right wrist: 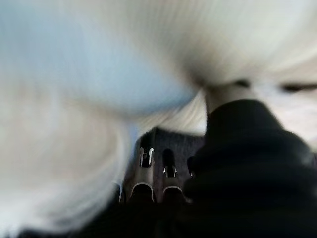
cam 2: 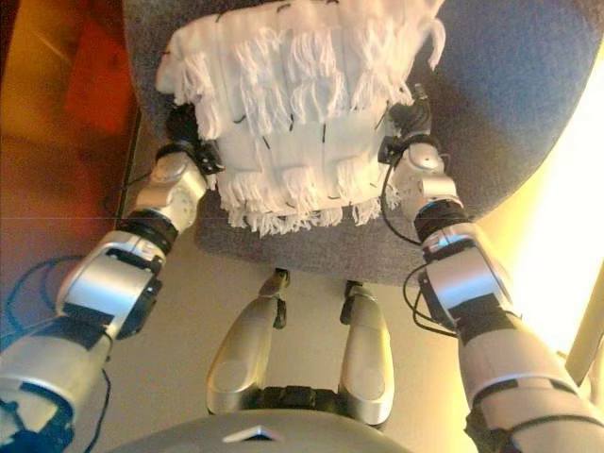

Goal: Pick up the cushion and take it to the sofa

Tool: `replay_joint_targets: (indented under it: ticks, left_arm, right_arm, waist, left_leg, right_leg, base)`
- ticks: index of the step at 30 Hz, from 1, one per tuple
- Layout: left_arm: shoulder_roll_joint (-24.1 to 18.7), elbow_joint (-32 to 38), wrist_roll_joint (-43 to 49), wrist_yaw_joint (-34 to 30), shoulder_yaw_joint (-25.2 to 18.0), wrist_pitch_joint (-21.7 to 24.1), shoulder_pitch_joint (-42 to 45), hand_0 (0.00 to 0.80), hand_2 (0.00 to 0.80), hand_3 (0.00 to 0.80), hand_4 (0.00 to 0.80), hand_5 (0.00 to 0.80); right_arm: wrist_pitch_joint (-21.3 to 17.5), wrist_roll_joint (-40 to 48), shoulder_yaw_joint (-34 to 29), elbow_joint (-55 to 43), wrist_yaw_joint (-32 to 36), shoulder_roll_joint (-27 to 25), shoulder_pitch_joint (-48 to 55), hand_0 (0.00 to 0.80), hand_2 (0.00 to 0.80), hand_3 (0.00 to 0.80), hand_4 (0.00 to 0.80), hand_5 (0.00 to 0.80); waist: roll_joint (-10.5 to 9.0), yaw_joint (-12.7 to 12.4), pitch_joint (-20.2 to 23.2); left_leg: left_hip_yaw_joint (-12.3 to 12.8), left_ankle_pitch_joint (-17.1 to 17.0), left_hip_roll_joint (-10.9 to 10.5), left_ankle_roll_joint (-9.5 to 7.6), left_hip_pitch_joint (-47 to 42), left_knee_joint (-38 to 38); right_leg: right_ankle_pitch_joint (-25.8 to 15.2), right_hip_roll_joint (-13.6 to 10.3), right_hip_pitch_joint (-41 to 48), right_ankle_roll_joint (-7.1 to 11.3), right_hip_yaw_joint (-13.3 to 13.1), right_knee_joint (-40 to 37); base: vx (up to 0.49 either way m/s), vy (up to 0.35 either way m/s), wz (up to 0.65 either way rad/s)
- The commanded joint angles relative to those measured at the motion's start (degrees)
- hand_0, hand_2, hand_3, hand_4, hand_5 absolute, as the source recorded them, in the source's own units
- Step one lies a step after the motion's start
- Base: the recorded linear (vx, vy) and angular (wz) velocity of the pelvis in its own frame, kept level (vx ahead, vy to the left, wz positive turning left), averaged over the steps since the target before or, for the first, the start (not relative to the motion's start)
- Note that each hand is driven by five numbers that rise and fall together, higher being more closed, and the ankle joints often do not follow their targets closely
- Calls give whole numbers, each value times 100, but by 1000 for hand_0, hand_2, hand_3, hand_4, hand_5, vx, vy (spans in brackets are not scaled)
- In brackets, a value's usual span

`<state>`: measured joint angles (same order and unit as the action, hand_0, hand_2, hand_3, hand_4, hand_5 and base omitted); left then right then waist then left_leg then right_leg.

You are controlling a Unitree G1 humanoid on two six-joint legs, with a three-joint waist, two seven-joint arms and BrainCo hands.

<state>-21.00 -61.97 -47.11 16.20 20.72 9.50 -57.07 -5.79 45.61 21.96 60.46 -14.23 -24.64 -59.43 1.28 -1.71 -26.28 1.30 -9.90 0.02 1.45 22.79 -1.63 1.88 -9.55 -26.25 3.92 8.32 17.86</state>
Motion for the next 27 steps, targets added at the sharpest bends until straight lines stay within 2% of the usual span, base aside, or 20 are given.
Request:
replay_joint_targets:
  ticks: [1,6,8,12,18,23,27]
  left_arm:
    - [-39,-229,209,78,-174,-27,-127,0,0,0,0,0]
    - [-622,-537,478,-313,-437,-352,430,0,0,0,0,0]
    - [-763,-542,624,-518,-438,-547,677,0,0,0,0,0]
    - [-940,-453,416,-705,-735,-762,1727,0,0,0,0,0]
    - [-849,-393,723,-564,-1359,-886,3363,0,0,0,0,0]
    - [-634,-232,1164,-728,-1772,-1052,4392,0,0,0,0,0]
    - [-274,-244,1577,-874,-1870,-1044,4984,0,0,0,0,0]
  right_arm:
    - [-475,-184,-210,-530,-173,-367,-20,0,0,0,0,0]
    - [-697,-65,-711,-758,-309,-998,769,0,0,0,0,0]
    - [-665,-88,-868,-899,-348,-1149,1119,0,0,0,0,0]
    - [-707,-68,-1393,-1251,-335,-1419,2235,0,0,0,0,0]
    - [-1010,-54,-2226,-1378,-291,-1144,3873,0,0,0,0,0]
    - [-820,169,-2865,-1050,37,-745,4952,0,0,0,0,0]
    - [-785,102,-3154,-389,473,-211,5674,0,0,0,0,0]
  waist:
    - [-80,108,-270]
    - [-51,178,-331]
    - [-48,200,-315]
    - [-6,234,-237]
    - [-10,200,71]
    - [-99,148,449]
    - [-200,140,844]
  left_leg:
    - [163,663,287,348,156,-804]
    - [233,706,303,344,61,-731]
    - [260,717,305,341,15,-714]
    - [329,759,293,327,-218,-585]
    - [368,852,261,319,-655,-395]
    - [463,909,265,314,-1191,-210]
    - [521,907,272,260,-1661,-59]
  right_leg:
    - [-1200,-720,-61,664,-7,-1160]
    - [-1174,-733,-22,703,76,-1179]
    - [-1178,-739,12,718,107,-1193]
    - [-1157,-767,226,763,216,-1302]
    - [-1124,-734,741,773,326,-1575]
    - [-1105,-665,1382,768,462,-1814]
    - [-1044,-537,1863,722,491,-1859]
  base:
    - [0,0,0]
    - [-24,13,-4]
    - [0,0,0]
    - [-2,5,-9]
    - [13,-18,-2]
    - [52,-22,15]
    - [85,-2,11]
